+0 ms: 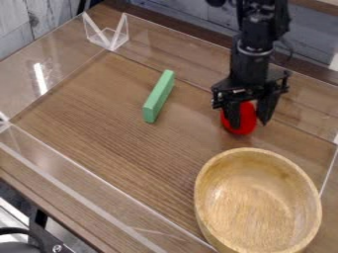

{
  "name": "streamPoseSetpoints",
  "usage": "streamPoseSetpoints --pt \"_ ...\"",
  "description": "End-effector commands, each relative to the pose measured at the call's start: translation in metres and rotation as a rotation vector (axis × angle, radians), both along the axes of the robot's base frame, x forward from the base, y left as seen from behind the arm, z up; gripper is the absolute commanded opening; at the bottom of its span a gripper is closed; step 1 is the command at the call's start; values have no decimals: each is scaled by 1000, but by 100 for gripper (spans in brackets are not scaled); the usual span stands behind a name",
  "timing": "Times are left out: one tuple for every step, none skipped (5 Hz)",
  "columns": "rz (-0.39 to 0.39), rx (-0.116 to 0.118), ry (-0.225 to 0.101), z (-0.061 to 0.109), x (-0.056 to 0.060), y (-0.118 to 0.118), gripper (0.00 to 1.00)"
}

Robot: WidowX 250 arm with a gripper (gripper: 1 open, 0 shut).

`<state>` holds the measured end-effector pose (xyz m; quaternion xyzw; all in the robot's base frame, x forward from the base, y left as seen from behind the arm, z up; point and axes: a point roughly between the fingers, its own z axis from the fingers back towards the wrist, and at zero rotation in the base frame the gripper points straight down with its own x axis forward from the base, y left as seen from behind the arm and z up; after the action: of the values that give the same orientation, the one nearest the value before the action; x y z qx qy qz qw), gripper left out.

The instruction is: Move the red object to the left side of the table

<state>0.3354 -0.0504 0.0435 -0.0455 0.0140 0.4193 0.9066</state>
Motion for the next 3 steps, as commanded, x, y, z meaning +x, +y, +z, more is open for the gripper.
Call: streamPoseSetpoints --pt "-50 -46 -112 53 0 13 0" --pt "-68 -65 -159 85 -8 40 0" --pt "-29 -65 -187 110 -7 65 0"
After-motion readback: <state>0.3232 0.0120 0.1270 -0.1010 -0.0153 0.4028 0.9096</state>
